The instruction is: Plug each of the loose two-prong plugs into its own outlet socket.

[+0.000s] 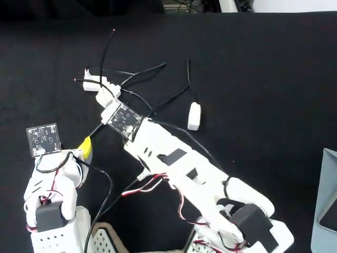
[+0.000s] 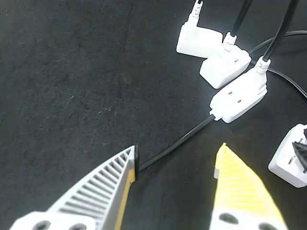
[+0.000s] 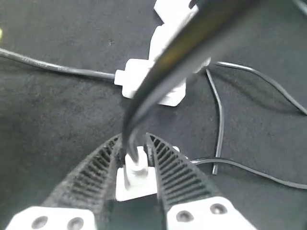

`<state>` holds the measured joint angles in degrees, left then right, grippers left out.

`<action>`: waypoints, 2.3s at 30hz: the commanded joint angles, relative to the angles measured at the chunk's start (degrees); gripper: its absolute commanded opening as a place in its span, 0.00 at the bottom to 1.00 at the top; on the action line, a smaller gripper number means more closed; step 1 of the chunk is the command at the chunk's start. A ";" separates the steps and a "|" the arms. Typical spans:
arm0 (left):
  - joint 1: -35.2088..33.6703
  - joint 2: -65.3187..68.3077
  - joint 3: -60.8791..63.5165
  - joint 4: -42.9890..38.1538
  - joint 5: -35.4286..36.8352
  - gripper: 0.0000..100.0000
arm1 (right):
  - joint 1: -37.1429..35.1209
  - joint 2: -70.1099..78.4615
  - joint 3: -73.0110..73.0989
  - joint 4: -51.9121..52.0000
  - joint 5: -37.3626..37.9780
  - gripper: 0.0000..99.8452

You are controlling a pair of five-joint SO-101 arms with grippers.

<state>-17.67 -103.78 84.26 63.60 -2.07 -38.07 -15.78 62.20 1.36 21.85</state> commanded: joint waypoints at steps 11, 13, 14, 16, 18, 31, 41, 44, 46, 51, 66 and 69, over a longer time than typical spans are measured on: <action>3.47 -0.35 -0.31 -8.88 5.98 0.27 | -2.55 -7.34 -2.42 1.58 -0.26 0.01; 5.85 -0.35 -0.66 -8.88 6.07 0.27 | -3.34 -9.54 -2.07 3.43 -0.26 0.01; 7.16 -0.35 -0.84 -8.97 6.07 0.27 | -3.69 -10.24 -1.98 4.31 -0.26 0.01; 9.63 -0.35 -1.27 -9.67 6.15 0.27 | -4.48 -11.12 -1.98 5.63 -0.26 0.01; 11.30 -0.35 -1.54 -10.55 7.38 0.27 | -5.45 -11.38 -1.89 6.07 -0.26 0.01; 15.87 -0.35 -1.63 -12.22 12.13 0.27 | -7.65 -11.21 -0.22 6.15 -0.26 0.01; 13.67 -0.35 -1.63 -12.04 10.37 0.27 | -2.64 -11.12 -0.57 6.15 -0.26 0.01; 9.01 -0.35 -1.10 -12.13 11.52 0.27 | -0.53 -11.03 -0.57 6.15 -0.26 0.01; 6.64 -0.35 -0.48 -12.04 11.52 0.27 | 0.35 -10.95 -0.57 6.15 -0.26 0.01; 3.65 -0.35 0.84 -12.04 11.43 0.27 | 0.35 -6.02 -1.45 6.07 -0.26 0.01; 3.65 -0.35 0.84 -10.11 11.08 0.27 | -1.41 0.66 -4.70 5.71 -0.26 0.01; 3.74 -0.35 0.84 -10.11 10.99 0.27 | -1.32 -0.13 -4.62 5.71 -0.26 0.01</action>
<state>-13.45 -103.69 85.67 52.35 8.92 -38.77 -13.58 59.12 7.16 21.76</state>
